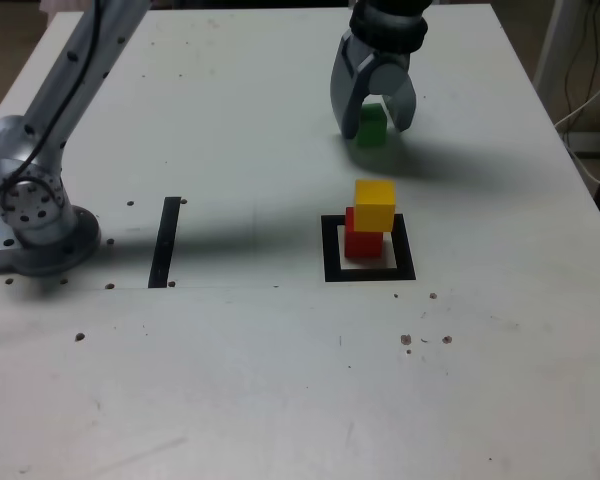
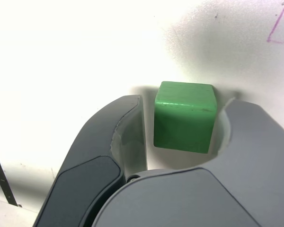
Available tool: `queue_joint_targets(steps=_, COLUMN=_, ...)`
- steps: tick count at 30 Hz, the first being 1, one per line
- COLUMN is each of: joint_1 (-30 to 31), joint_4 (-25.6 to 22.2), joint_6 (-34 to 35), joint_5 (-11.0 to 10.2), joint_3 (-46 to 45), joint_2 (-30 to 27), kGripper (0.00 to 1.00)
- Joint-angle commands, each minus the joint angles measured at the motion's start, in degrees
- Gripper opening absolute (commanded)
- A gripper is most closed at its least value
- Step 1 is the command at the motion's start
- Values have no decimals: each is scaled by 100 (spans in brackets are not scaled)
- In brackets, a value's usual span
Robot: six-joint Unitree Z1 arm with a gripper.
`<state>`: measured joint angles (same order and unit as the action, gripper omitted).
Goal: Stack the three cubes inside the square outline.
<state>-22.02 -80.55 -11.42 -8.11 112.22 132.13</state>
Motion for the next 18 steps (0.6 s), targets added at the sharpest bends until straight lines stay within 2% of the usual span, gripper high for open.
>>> queue_joint_targets(steps=1, joint_1=5, joint_4=-4, joint_6=-14, joint_5=15, joint_3=11, joint_2=39, kGripper=29)
queue_joint_targets(steps=18, joint_1=82, joint_4=-118, joint_6=-17, joint_5=31, joint_3=-11, joint_2=-164, kGripper=29)
